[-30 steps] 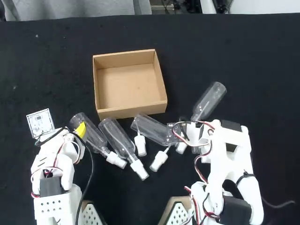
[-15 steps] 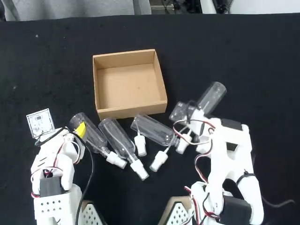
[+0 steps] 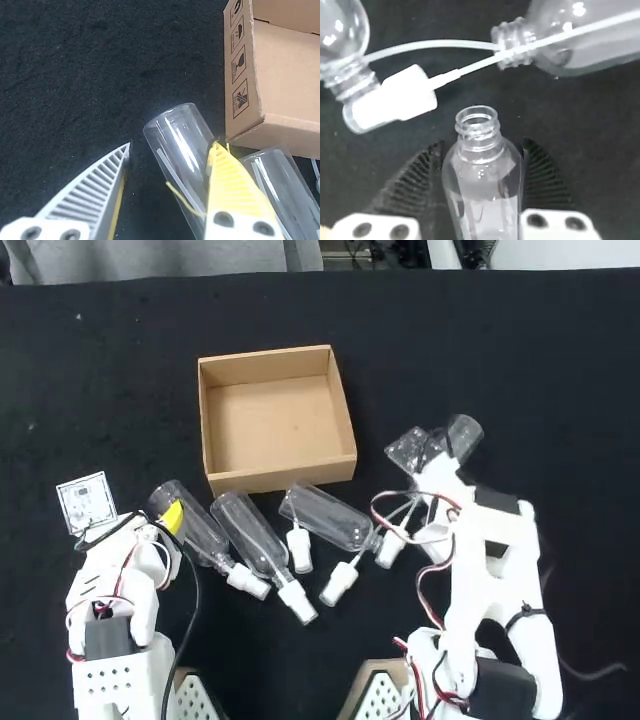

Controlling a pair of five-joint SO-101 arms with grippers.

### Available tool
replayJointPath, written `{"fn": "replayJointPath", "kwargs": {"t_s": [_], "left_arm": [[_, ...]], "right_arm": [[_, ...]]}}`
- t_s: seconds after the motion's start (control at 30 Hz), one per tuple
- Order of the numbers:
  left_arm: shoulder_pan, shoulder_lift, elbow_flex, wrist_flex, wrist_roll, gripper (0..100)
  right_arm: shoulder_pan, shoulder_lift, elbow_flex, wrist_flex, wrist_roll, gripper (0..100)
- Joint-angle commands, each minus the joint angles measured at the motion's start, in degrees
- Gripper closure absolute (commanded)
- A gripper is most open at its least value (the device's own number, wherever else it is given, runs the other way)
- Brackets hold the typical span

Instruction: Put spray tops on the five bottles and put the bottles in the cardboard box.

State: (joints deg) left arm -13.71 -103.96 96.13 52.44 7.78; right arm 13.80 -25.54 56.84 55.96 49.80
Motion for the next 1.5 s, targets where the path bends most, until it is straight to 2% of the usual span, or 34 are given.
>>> {"fn": "replayJointPath", "kwargs": {"t_s": [0.0, 0.17, 0.33, 0.7, 1.07, 1.33, 1.47], "left_arm": [[-0.1, -0.8, 1.3, 0.0, -0.1, 77], [0.0, -0.8, 1.3, 0.0, -0.1, 77], [0.0, -0.8, 1.3, 0.0, -0.1, 77], [-0.1, -0.8, 1.3, 0.0, -0.1, 77], [-0.1, -0.8, 1.3, 0.0, -0.1, 77], [-0.1, -0.8, 1.3, 0.0, -0.1, 77], [0.3, -0.8, 1.3, 0.0, -0.1, 77]], "right_arm": [[0.2, -2.9, -7.7, 6.5, -3.0, 86.4], [-2.4, -2.9, -15.4, 18.0, -8.4, 86.4], [-3.9, -2.9, -20.1, 23.2, -11.3, 86.4], [-11.5, -2.9, -21.8, 24.4, -21.1, 86.4], [-19.4, -2.9, -31.0, 30.3, -29.8, 86.4], [-25.5, -3.0, -33.5, 30.3, -31.2, 86.4], [-25.9, -3.0, -35.6, 30.4, -35.3, 86.4]]}}
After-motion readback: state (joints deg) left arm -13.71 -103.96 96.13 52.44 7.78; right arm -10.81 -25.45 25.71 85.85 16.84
